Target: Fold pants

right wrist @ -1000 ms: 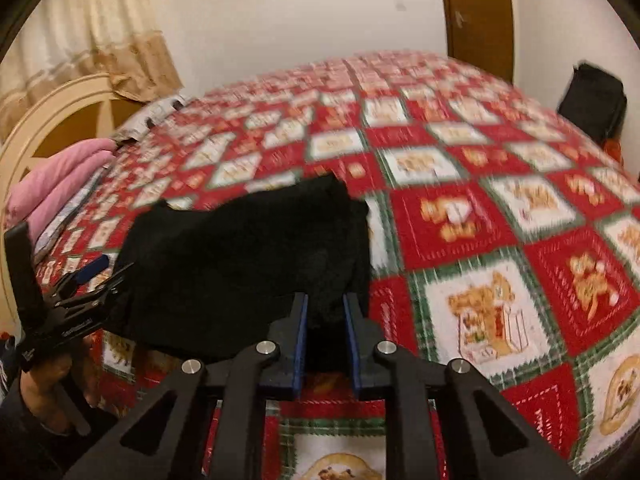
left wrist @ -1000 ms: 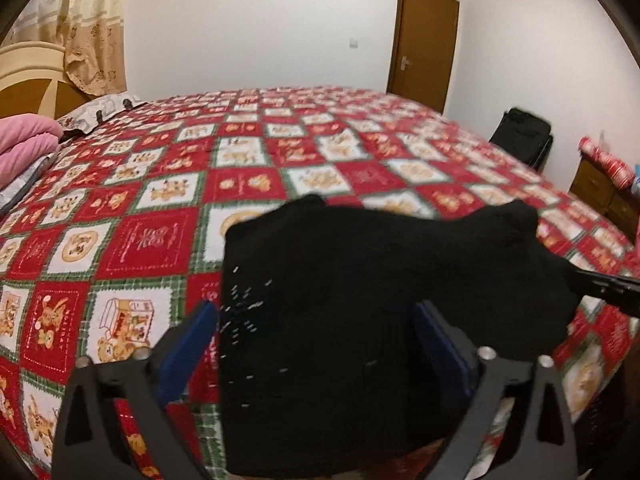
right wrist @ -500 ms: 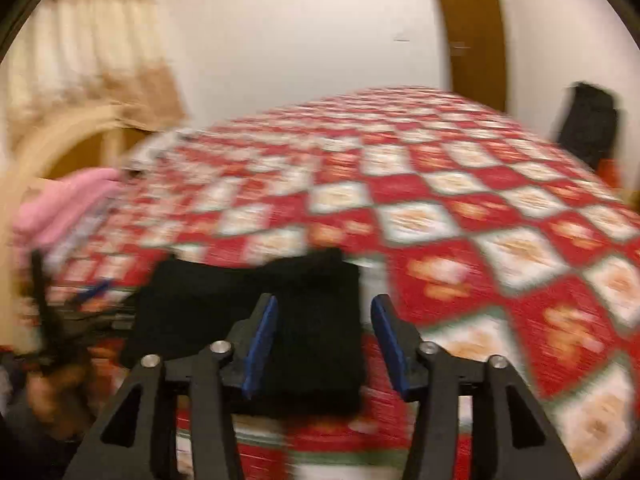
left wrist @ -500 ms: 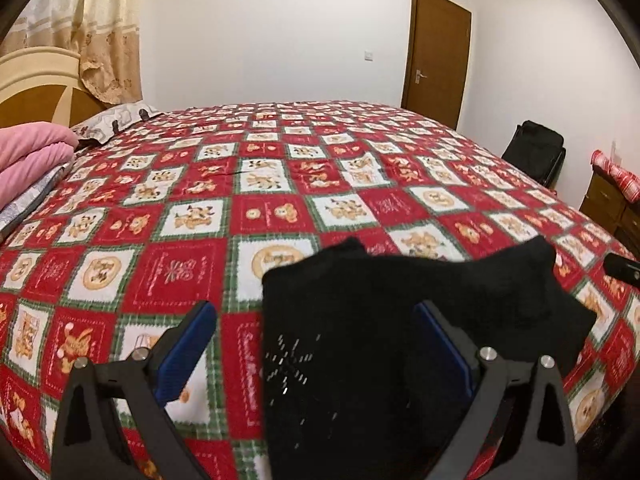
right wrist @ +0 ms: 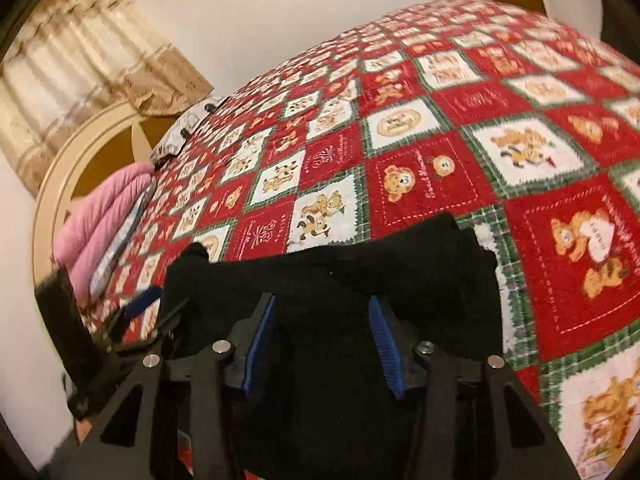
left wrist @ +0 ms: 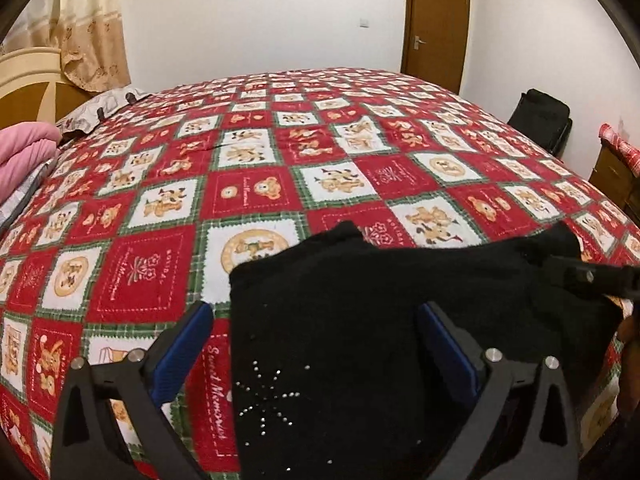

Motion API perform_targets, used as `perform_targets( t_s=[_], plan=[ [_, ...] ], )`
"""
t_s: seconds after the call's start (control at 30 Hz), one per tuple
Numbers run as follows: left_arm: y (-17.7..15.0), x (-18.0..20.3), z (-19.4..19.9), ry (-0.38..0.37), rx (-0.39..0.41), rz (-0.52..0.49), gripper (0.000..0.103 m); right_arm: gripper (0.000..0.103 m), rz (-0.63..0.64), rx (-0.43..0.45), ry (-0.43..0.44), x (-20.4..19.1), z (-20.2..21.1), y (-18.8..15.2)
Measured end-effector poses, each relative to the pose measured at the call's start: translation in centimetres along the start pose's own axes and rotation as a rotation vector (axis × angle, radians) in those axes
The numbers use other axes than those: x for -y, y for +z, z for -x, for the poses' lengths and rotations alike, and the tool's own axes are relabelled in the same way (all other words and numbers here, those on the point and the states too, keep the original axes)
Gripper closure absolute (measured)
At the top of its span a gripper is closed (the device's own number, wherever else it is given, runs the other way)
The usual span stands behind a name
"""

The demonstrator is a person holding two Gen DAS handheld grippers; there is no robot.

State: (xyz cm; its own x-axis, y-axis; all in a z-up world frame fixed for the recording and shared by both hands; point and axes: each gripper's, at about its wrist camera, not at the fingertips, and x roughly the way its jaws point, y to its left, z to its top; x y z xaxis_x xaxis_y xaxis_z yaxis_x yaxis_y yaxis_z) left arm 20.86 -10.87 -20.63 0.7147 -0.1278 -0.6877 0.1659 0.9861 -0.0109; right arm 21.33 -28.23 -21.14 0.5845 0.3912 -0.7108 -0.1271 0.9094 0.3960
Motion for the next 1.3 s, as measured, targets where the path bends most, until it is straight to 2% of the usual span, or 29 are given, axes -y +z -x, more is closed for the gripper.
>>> perform_targets(
  t_s=[0.07, 0.23, 0.3, 0.37, 0.47, 0.6, 0.77, 0.97, 1.1, 1.23, 1.3],
  plan=[
    [0.2, 0.6, 0.8, 0.014, 0.006, -0.022, 0.000, 0.053, 0.026, 0.027, -0.016, -0.4, 0.6, -0.5],
    [-0.1, 1.7, 2.9, -0.030, 0.043, -0.044, 0.000, 0.050, 0.058, 0.082, -0.074, -0.8, 4.0, -1.9],
    [-0.6, 2.2, 3.3, -0.039, 0.053, -0.048, 0.000, 0.047, 0.066, 0.095, -0.050, -1.1, 5.3, -2.7],
    [-1.0, 2.7, 2.6, -0.048, 0.029, -0.062, 0.000, 0.046, 0.071, 0.071, -0.034, -0.8, 5.4, -3.6],
    [-1.7, 3.2, 1.5, -0.034, -0.010, -0.084, 0.000, 0.046, 0.094, 0.056, -0.095, 0.3, 4.6, -4.6],
    [-2.2, 2.9, 1.2, -0.048, -0.017, -0.066, 0.000, 0.046, 0.124, 0.051, -0.097, 0.1, 4.3, -4.8],
    [-2.3, 2.7, 1.5, -0.056, -0.023, -0.058, 0.000, 0.046, 0.204, 0.066, -0.162, -1.1, 4.1, -5.4],
    [-2.4, 2.2, 2.3, -0.076, -0.022, -0.042, 0.000, 0.046, 0.243, 0.120, -0.181, -3.5, 5.0, -4.3],
    [-2.5, 2.4, 2.4, -0.070, -0.020, -0.063, 0.000, 0.045, 0.265, 0.136, -0.186, -4.5, 4.1, -2.6],
    [-2.8, 2.6, 2.1, -0.074, -0.029, -0.068, 0.000, 0.045, 0.235, 0.096, -0.216, -3.9, 1.7, -0.8],
    [-3.0, 2.7, 1.9, -0.079, -0.033, -0.077, 0.000, 0.045, 0.198, 0.032, -0.269, -2.5, -0.2, -0.2]
  ],
)
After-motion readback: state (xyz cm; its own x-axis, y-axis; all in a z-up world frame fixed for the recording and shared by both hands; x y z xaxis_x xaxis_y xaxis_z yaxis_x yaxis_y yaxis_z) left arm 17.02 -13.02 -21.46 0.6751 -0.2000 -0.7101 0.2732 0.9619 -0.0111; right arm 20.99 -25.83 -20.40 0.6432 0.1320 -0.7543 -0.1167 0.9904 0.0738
